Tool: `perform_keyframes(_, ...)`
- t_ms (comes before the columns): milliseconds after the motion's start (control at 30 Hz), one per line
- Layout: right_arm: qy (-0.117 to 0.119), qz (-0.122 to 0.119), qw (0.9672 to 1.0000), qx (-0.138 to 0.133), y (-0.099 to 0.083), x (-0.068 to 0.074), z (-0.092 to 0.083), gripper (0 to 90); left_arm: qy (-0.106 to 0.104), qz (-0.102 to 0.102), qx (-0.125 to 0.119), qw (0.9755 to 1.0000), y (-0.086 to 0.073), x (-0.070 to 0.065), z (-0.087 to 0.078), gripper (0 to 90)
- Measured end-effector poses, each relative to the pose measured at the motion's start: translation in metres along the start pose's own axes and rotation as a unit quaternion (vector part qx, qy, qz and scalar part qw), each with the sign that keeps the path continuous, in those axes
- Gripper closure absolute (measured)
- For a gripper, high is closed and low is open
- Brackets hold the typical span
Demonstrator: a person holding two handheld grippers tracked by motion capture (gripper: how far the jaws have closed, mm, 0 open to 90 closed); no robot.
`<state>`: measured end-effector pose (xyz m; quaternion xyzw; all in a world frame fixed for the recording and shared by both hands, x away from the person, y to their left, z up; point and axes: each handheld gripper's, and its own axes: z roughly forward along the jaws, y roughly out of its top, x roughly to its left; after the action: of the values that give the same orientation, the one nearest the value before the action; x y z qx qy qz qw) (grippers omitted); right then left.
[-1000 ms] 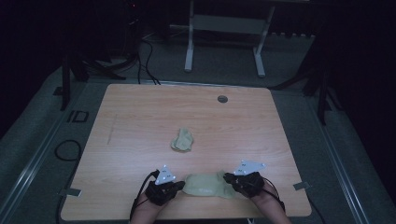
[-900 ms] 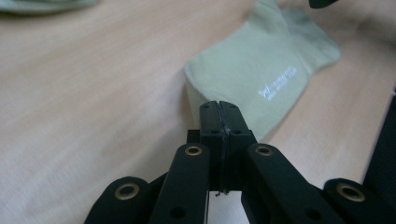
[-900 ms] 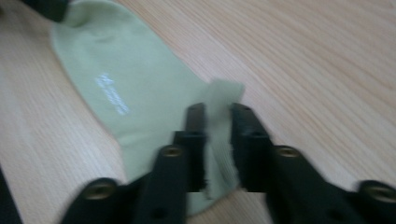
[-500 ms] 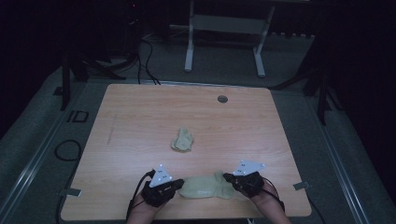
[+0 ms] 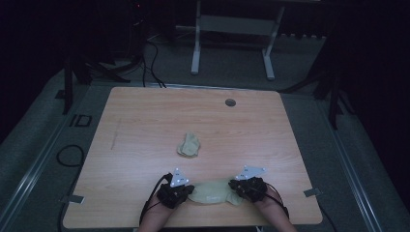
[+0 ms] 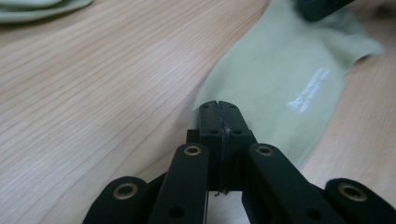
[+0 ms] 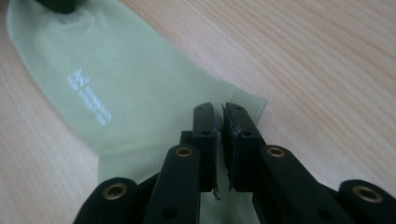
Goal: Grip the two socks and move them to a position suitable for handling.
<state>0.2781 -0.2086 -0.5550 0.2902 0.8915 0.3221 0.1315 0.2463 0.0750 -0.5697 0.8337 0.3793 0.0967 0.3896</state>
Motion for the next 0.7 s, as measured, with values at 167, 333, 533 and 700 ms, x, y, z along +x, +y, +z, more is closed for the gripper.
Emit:
perform_keyframes(167, 0.0, 0.003, 0.9999, -0.01, -0.012, 0.012, -0.008, 81.6, 0.0, -0.002, -0.001, 1.0, -0.001, 0.003, -0.001, 89.1)
perform_keyframes(333, 0.005, -0.008, 0.9999, -0.008, -0.016, 0.017, -0.012, 78.8, -0.006, 0.0, 0.001, 1.0, -0.004, 0.001, -0.005, 89.0)
perform_keyframes(533, 0.014, -0.01, 0.9999, -0.001, -0.01, 0.018, -0.012, 72.9, -0.024, -0.004, -0.013, 0.9996, -0.005, 0.002, -0.009, 81.2)
perform_keyframes(700, 0.027, -0.025, 0.9993, -0.002, -0.003, 0.019, -0.02, 63.8, -0.03, 0.011, -0.037, 0.9988, -0.005, 0.002, -0.027, 68.8)
